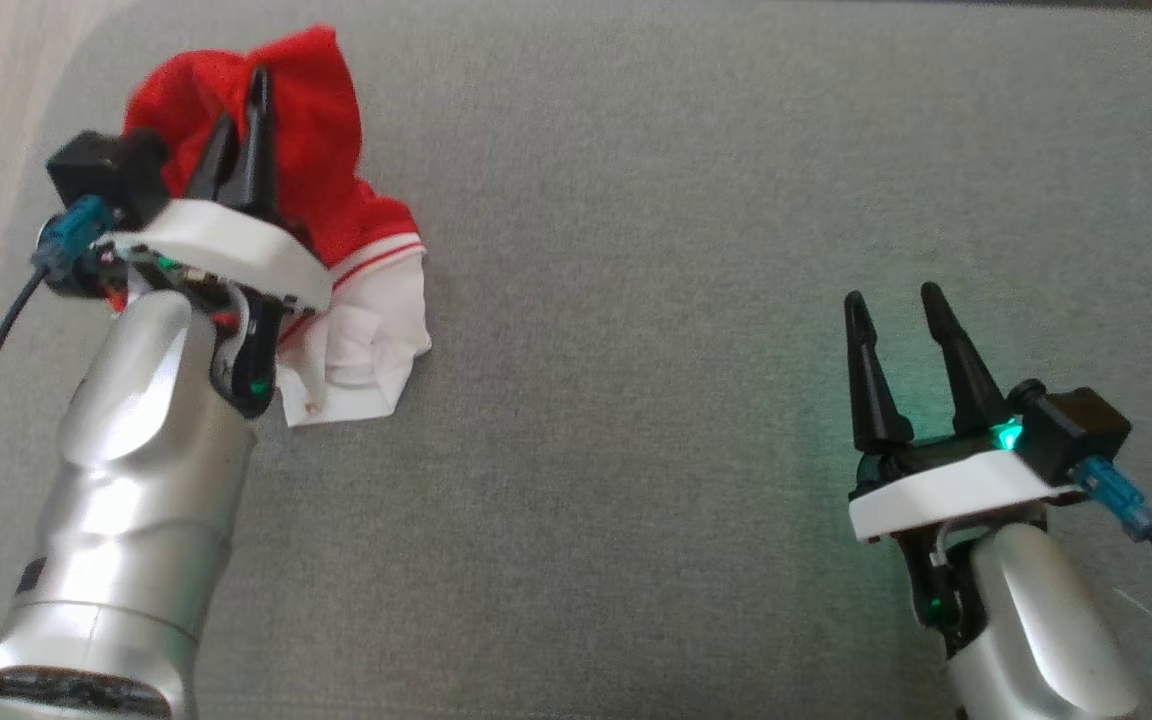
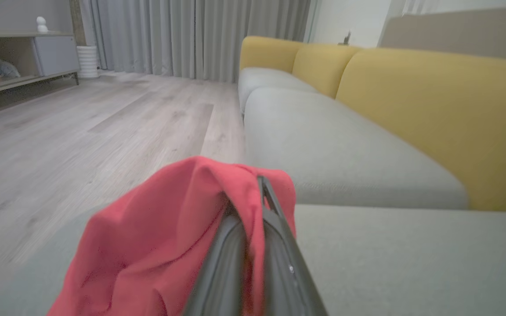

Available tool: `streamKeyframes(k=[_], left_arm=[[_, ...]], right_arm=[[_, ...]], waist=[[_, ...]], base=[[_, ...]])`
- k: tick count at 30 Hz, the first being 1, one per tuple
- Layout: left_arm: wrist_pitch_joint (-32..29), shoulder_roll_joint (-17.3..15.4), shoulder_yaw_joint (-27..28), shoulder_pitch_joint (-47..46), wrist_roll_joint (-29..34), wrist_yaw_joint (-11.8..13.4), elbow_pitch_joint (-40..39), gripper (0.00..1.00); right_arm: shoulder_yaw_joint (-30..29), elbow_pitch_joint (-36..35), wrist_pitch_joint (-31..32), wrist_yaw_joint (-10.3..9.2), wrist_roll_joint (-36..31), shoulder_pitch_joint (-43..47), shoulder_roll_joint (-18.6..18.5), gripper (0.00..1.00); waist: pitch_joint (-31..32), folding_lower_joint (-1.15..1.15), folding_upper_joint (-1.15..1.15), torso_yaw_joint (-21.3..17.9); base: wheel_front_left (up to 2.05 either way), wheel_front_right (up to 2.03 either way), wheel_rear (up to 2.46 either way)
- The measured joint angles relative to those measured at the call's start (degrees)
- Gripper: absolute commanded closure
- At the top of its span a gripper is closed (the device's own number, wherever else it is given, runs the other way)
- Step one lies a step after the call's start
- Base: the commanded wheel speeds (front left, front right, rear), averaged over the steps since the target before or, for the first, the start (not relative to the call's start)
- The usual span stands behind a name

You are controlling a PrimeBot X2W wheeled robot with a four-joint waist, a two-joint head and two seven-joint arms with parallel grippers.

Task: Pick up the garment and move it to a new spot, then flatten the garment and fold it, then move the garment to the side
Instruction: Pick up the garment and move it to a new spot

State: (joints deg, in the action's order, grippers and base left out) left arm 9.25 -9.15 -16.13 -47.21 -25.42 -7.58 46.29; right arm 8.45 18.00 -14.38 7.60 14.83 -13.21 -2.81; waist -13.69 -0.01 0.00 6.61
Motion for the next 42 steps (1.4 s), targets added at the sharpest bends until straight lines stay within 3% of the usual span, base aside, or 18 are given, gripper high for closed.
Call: streamKeyframes(k=[7,12,17,25,33,34,35,42], left_arm=[[-1.4,3.5,0.6,4.3,-4.6,0.6,-13.4,1.00],[-4.3,6.1,-3.9,8.8,-4.9,2.6,-23.0,1.00],[-6.2,6.6,-9.0,9.6,-4.8,5.7,-28.9,1.00],[-6.4,6.7,-17.4,4.7,-7.1,10.9,-29.1,1.00],[-1.3,6.7,-23.7,-3.9,-13.2,15.2,-25.7,1.00],[-0.8,6.7,-25.1,-5.3,-13.9,15.3,-25.1,0.69],[-0.6,6.7,-26.6,-6.6,-14.3,15.7,-24.2,0.00],[1.4,6.7,-33.5,-8.4,-16.9,16.2,-17.6,0.00]], right_arm=[[1.5,0.3,0.0,0.00,2.1,1.2,0.0,0.00],[2.5,0.9,0.0,0.00,3.2,1.2,0.0,0.00],[3.3,0.9,0.0,0.00,4.5,1.0,0.0,0.00],[4.3,-0.4,0.0,0.00,6.6,0.8,0.0,0.00],[5.3,-0.9,0.0,0.00,8.4,-0.5,0.0,0.00],[5.5,-1.0,0.0,0.00,8.6,-0.8,0.0,0.00],[5.7,-1.1,0.0,0.00,8.9,-1.1,0.0,0.00],[5.0,-1.3,0.0,0.00,9.0,-1.4,0.0,0.00]], waist=[[4.2,0.00,0.00,-3.0],[5.2,0.00,0.00,-6.9],[4.9,0.00,0.00,-11.7],[1.5,0.01,0.00,-19.2],[-2.3,0.02,0.00,-24.3],[-2.8,0.02,0.00,-24.8],[-3.2,0.01,0.00,-25.3],[-4.5,0.02,0.00,-25.6]], base=[[0.00,0.00,0.00],[0.00,0.00,0.00],[0.00,0.00,0.00],[0.00,0.00,0.00],[0.00,0.00,0.00],[0.00,0.00,0.00],[0.00,0.00,0.00],[0.00,0.00,0.00]])
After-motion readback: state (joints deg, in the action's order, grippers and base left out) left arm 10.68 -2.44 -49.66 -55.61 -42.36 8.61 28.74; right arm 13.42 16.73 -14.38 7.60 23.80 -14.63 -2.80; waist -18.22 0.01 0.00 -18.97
